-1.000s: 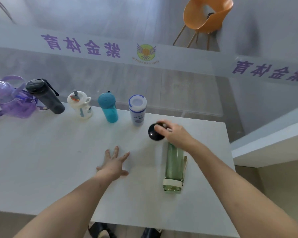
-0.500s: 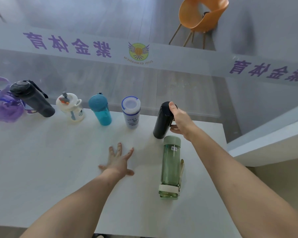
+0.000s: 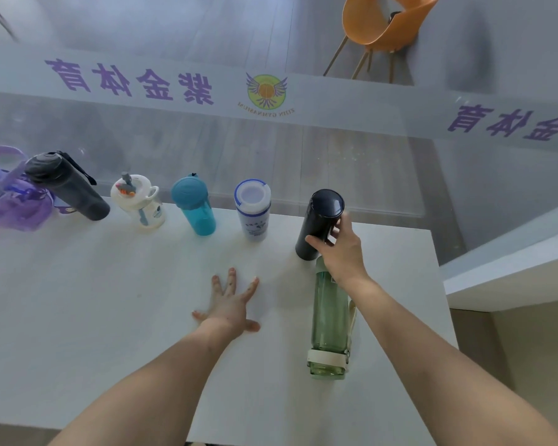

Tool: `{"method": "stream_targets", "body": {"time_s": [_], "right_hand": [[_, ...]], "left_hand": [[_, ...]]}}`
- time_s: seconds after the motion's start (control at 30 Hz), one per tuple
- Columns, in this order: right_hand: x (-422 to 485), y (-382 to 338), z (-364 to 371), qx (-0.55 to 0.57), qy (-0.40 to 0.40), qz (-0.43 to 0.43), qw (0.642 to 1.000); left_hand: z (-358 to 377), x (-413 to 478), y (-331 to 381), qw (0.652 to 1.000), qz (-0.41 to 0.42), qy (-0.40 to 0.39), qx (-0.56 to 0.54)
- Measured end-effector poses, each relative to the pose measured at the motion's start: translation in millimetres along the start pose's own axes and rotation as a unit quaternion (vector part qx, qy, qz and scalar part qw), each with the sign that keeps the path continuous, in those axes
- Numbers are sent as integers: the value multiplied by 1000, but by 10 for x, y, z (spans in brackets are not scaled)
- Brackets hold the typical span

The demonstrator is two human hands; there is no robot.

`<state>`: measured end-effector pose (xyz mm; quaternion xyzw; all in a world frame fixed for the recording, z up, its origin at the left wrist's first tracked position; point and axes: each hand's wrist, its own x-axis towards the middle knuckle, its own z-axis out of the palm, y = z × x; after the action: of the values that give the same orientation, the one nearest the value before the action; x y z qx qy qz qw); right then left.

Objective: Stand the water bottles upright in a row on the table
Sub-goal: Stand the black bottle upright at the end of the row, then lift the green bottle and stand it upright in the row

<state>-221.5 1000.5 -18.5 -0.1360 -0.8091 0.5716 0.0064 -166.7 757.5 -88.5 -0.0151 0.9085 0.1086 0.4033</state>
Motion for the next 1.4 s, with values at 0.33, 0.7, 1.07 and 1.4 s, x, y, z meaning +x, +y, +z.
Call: {"method": "stream_targets", "body": {"time_s": [0.33,0.7,1.07,1.4], "right_hand": [[268,-18,72,-38,6,-33,999],[305,6,48,-83,-5,-44,996],[226,33,-13,-68,-22,-7,997],[-335,275,-422,-559,-331,-278,708]], "left_hand": [[-10,-12,24,1000,-2,-2,1],[7,-10,14,1000,-2,0,0],[15,-13,6,1000,0,2,-3],[12,-17,10,1000,2,0,-3]]}}
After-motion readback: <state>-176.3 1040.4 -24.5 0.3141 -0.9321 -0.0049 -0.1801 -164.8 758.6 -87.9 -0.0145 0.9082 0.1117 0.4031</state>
